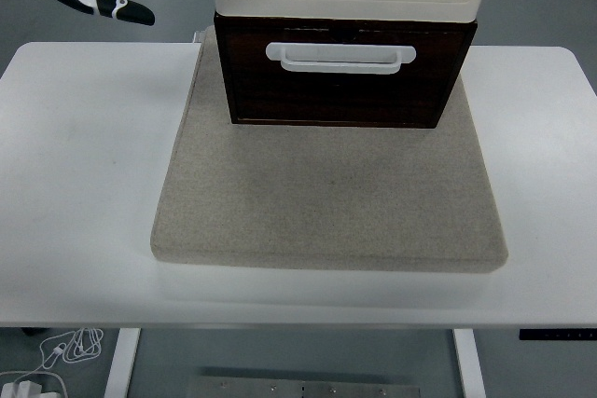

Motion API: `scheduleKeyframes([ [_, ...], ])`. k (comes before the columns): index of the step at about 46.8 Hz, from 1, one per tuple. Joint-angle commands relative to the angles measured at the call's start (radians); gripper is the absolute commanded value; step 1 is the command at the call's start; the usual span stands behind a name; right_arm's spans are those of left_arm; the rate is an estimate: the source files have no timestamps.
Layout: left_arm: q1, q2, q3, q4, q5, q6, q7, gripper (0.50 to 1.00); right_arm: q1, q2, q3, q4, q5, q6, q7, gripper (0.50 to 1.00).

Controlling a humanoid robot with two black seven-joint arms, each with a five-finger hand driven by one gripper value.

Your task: Open the drawer under the combination cabinet

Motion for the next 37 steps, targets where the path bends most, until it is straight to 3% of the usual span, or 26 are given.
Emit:
scheduleKeyframes([
  [1, -0.027, -0.022, 0.011, 0.000, 0.028, 0.000, 0.023, 1.000, 0.000, 0.000, 0.000, 0.000, 0.000, 0.000, 0.000, 0.928],
  [14, -0.181, -0.048, 0.151, 0.000, 0.134, 0.000, 0.040, 1.000, 0.000, 0.000, 0.000, 0.000, 0.000, 0.000, 0.000, 0.928],
  [26, -0.307, -0.115, 0.267, 0.005, 0.189, 0.000, 0.144, 1.000, 0.000, 0.000, 0.000, 0.000, 0.000, 0.000, 0.000, 0.928],
  [37, -0.317, -0.198, 0.287, 0.012, 0.269, 0.000, 0.208, 1.000, 0.000, 0.000, 0.000, 0.000, 0.000, 0.000, 0.000, 0.928],
])
